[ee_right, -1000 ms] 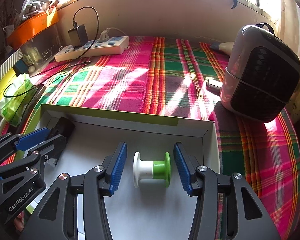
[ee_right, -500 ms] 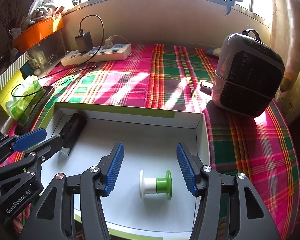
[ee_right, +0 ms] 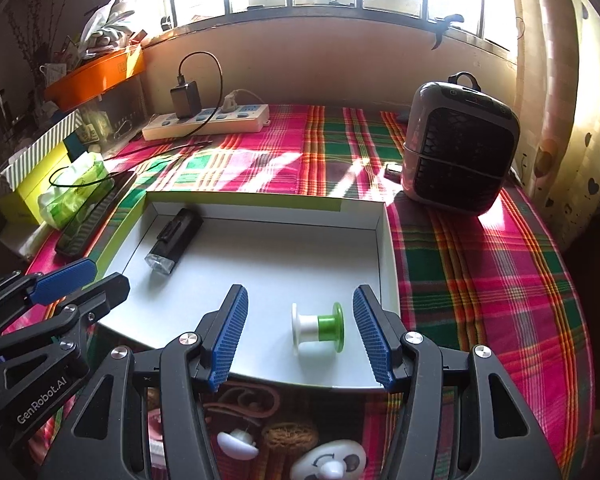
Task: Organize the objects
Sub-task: 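Withdraw both grippers from the box back toward the remaining items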
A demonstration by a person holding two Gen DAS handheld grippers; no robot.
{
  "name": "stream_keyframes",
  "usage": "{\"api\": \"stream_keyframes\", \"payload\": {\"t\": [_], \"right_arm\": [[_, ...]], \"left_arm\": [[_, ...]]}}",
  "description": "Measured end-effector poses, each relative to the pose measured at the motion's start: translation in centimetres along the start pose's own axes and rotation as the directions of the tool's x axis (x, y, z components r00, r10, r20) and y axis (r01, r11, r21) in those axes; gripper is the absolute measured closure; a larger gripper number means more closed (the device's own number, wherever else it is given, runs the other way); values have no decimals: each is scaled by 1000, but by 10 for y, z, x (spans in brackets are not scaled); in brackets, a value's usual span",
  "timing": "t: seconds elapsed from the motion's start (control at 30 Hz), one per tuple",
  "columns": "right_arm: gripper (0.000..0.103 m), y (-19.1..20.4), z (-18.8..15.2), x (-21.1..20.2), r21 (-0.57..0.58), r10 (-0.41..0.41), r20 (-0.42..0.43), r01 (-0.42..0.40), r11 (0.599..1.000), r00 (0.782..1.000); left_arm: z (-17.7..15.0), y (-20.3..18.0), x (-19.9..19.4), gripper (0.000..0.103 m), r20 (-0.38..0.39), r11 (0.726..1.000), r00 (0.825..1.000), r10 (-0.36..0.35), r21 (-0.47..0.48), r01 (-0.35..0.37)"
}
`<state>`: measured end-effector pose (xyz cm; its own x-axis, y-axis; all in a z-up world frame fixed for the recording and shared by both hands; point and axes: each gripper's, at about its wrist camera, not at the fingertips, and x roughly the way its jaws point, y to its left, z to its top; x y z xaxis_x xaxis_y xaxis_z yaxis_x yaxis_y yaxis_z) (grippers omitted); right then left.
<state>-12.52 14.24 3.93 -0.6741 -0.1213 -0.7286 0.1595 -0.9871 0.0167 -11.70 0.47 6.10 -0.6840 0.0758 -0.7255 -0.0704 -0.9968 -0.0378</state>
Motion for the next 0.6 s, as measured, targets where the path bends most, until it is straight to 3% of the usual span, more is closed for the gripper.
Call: {"api": "stream_keyframes", "payload": {"t": [0.6], "right_arm": [[47,1,-48,-50,30,3,82,-5,1000,997]], "left_arm": [[-53,-5,-39,68,40,1000,999,13,-14,-13]]}}
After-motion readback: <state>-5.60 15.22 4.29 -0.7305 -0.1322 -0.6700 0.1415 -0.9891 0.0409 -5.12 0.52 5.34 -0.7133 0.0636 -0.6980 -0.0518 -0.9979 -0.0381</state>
